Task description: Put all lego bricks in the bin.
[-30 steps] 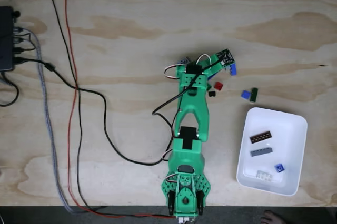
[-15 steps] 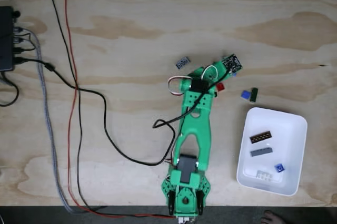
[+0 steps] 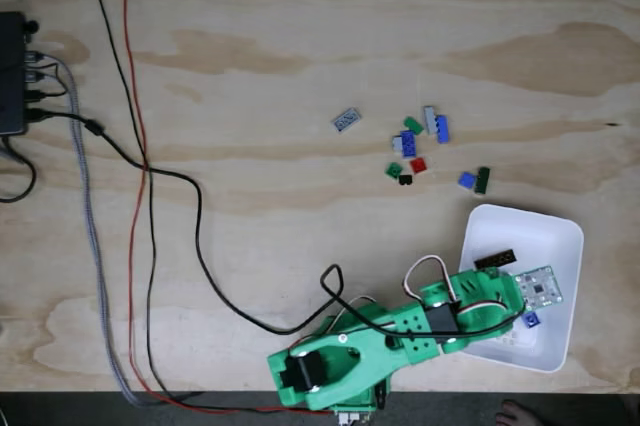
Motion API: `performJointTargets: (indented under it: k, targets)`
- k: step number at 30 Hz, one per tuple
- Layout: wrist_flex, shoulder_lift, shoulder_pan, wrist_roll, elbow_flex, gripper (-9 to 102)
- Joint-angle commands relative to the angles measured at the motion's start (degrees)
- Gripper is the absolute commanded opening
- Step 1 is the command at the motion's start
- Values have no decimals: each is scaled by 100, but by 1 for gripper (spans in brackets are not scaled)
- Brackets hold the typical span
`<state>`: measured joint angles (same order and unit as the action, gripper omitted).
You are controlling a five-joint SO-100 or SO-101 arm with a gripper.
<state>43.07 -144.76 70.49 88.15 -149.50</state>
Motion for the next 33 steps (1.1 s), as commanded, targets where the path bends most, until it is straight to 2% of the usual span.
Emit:
performJointTargets:
  k: [1, 3, 6, 8, 11, 15, 21, 25, 30, 33]
  targets:
    - [-536, 281, -35, -229, 158, 25]
    - [510, 413, -580, -835, 1107, 30]
    - [2074, 1002, -2285, -1863, 3050, 30]
    - [2329, 1600, -3691, -2417, 3937, 30]
    - [3208, 3252, -5730, -3656, 5660, 27]
    - [3516, 5256, -7233, -4825, 6943, 27]
    - [3867, 7638, -8042, -5080, 8728, 26]
    - [4210, 8209, -8244, -5036, 9290, 26]
    - [4210, 8271, -7787, -4904, 9097, 26]
    - [3911, 8350, -7444, -4614, 8930, 25]
